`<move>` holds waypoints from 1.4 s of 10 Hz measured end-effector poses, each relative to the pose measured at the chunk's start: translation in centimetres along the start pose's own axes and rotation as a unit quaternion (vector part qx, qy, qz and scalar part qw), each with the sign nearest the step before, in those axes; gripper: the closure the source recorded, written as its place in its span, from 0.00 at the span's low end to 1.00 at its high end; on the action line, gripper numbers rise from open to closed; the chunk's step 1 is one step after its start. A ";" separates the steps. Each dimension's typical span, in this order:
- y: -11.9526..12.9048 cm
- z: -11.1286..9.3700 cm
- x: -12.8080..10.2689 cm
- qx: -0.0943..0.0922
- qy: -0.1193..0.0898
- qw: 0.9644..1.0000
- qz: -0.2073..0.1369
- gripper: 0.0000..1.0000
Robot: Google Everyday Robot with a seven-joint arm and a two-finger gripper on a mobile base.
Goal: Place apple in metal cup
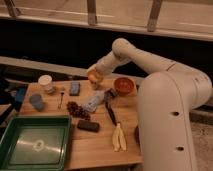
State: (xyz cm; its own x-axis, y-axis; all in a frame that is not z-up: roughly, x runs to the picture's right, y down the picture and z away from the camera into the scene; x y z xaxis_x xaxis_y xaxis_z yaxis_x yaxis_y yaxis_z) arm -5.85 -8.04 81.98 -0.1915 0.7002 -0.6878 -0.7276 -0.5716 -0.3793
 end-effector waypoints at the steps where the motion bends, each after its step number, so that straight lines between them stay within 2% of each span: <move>1: 0.4 -0.4 -0.3 0.000 0.001 1.000 -0.003 1.00; 6: 0.6 -0.4 -0.3 0.002 0.004 1.000 -0.007 1.00; 7: 0.5 -0.2 -0.3 0.010 0.001 1.000 -0.011 1.00; 9: -0.5 -0.7 -1.7 0.051 -0.053 0.997 -0.020 1.00; 10: -0.8 -0.8 -2.6 0.053 -0.076 0.995 -0.024 1.00; 12: -1.5 -0.8 -4.2 0.053 -0.087 0.994 -0.025 1.00; 14: -2.1 0.1 -5.5 0.048 -0.080 0.995 -0.023 1.00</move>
State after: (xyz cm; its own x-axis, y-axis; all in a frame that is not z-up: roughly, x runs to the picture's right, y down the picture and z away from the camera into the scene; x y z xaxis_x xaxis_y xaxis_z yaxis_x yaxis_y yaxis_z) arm -3.29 -10.69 86.65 -0.2534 0.7878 -0.5614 -0.7959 -0.4997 -0.3418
